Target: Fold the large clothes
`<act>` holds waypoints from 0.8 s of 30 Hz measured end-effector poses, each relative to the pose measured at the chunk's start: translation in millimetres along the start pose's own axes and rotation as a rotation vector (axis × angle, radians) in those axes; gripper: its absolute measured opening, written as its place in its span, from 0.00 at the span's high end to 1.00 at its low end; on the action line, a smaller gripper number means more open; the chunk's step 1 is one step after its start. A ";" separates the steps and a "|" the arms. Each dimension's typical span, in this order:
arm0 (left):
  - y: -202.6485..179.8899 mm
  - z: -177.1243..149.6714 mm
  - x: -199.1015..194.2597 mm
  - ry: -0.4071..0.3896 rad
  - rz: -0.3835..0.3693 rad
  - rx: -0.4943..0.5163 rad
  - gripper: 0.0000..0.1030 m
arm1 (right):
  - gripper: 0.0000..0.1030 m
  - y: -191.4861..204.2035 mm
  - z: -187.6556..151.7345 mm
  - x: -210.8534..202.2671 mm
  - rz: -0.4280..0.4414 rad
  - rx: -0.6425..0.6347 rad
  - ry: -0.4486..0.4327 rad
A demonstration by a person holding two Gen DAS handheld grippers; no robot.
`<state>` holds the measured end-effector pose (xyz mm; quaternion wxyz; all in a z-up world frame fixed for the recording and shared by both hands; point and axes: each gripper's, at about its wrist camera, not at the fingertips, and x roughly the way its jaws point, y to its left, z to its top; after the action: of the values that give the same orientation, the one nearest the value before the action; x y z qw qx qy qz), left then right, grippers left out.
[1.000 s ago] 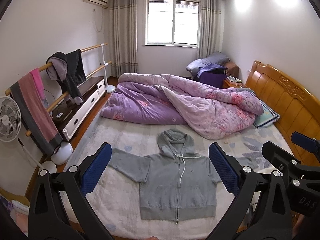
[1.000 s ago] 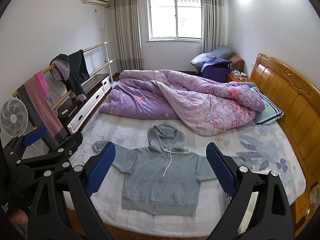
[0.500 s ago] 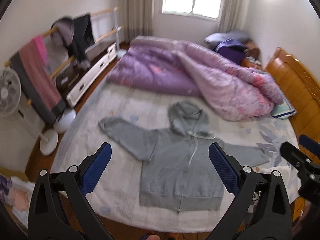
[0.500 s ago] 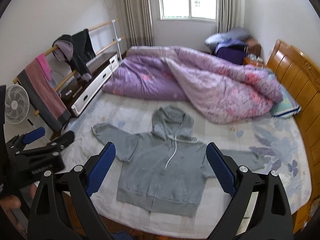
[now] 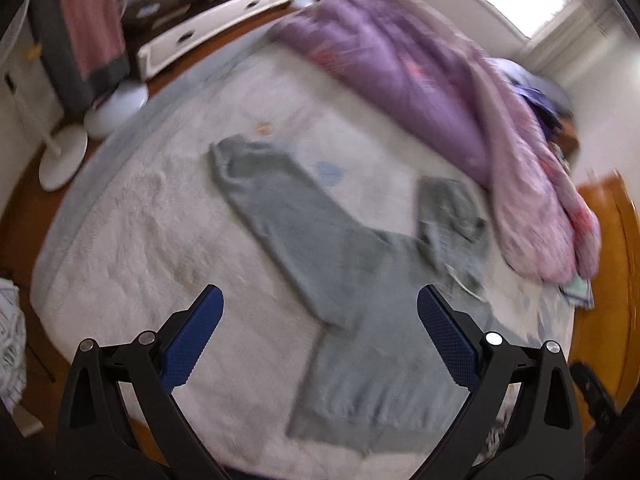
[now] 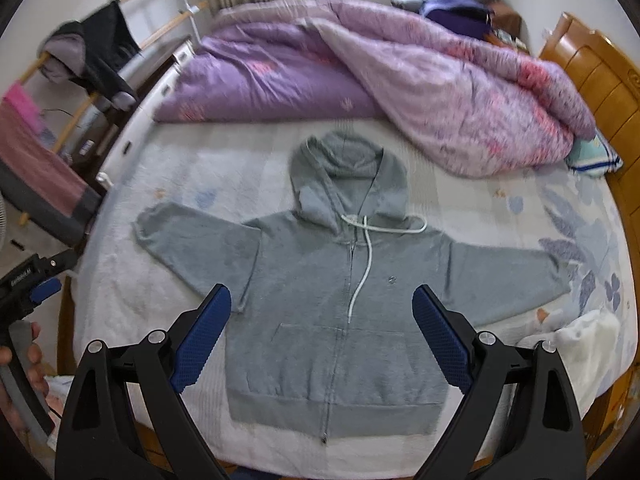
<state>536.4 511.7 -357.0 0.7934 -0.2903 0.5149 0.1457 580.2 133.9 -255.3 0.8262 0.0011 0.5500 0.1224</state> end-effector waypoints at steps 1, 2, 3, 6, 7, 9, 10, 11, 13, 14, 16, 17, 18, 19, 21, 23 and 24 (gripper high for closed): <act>15.4 10.2 20.0 0.023 0.019 -0.031 0.05 | 0.14 4.9 4.0 14.7 0.001 0.008 0.022; 35.2 24.3 44.7 0.053 0.045 -0.062 0.05 | 0.14 9.4 6.4 30.9 0.009 0.017 0.043; 48.7 33.3 60.3 0.062 0.058 -0.079 0.05 | 0.14 12.8 7.6 42.2 0.013 0.025 0.058; 86.0 61.9 114.5 0.083 0.077 -0.128 0.06 | 0.14 24.6 10.7 85.5 0.009 0.042 0.114; 93.8 67.7 130.0 0.092 0.081 -0.153 0.06 | 0.14 26.9 11.2 95.6 0.009 0.048 0.124; 109.5 78.9 157.8 0.103 0.076 -0.200 0.06 | 0.14 30.5 10.5 116.6 -0.001 0.055 0.141; 116.1 85.0 175.3 0.111 0.073 -0.213 0.09 | 0.14 32.1 9.4 128.9 -0.004 0.057 0.152; 120.6 88.9 191.4 0.117 0.076 -0.220 0.20 | 0.14 33.4 8.0 141.7 -0.011 0.060 0.168; 129.5 92.5 222.2 0.156 0.082 -0.218 0.32 | 0.14 35.8 5.5 160.6 -0.004 0.072 0.184; 133.4 91.8 236.2 0.173 0.093 -0.222 0.35 | 0.14 35.7 4.1 171.8 0.002 0.079 0.196; 141.5 91.5 254.4 0.187 0.092 -0.230 0.39 | 0.14 35.1 1.3 189.5 0.019 0.095 0.216; 142.7 92.8 258.3 0.171 0.099 -0.219 0.39 | 0.14 36.2 0.9 197.5 0.029 0.099 0.225; 142.2 94.8 260.0 0.154 0.103 -0.206 0.39 | 0.14 36.3 -1.0 207.5 0.026 0.097 0.238; 141.0 95.8 259.2 0.137 0.118 -0.185 0.48 | 0.14 37.7 -2.2 214.9 0.027 0.096 0.246; 141.5 95.9 253.0 0.094 0.165 -0.144 0.88 | 0.16 40.5 -6.0 227.8 0.061 0.096 0.259; 154.1 95.1 242.8 0.067 0.104 -0.185 0.97 | 0.27 44.4 -9.4 241.7 0.087 0.091 0.284; 156.1 95.0 236.7 0.054 0.101 -0.183 0.97 | 0.36 46.8 -10.1 248.1 0.111 0.086 0.296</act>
<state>624.5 676.8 -590.2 0.7409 -0.3391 0.5345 0.2243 652.2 228.5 -478.3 0.7273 0.0487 0.6695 0.1428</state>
